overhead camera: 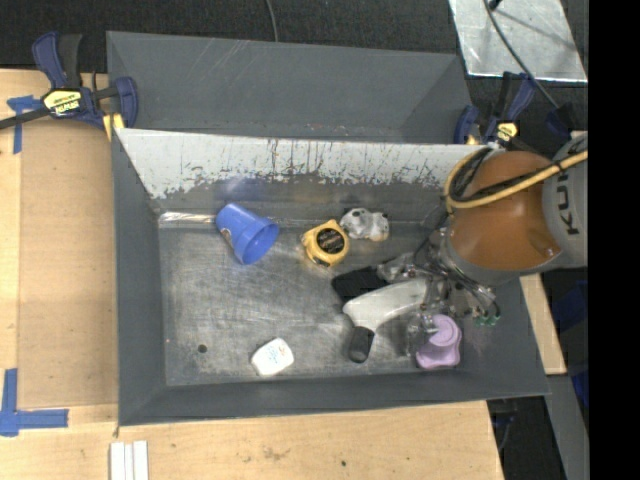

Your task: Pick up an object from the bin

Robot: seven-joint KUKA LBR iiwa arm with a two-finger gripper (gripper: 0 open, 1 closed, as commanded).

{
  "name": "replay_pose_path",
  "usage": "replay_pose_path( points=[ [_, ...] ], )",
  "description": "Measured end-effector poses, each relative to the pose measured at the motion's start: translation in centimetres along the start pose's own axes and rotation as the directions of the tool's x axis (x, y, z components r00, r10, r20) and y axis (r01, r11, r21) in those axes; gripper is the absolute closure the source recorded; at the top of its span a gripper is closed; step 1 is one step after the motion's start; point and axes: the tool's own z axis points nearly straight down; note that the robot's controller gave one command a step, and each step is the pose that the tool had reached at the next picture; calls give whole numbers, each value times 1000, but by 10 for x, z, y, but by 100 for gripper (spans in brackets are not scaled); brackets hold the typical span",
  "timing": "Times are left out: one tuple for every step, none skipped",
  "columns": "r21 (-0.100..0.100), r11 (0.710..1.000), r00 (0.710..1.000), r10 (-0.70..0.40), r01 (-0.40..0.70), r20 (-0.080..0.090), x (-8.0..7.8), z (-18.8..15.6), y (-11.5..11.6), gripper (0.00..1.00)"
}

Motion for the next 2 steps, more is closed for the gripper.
replay_pose_path(
  points=[
    [2, 1000, 1000, -31, 31, 1, -14, 4, 4, 100],
    [2, 999, 999, -32, 32, 1, -14, 4, 4, 100]
  ],
)
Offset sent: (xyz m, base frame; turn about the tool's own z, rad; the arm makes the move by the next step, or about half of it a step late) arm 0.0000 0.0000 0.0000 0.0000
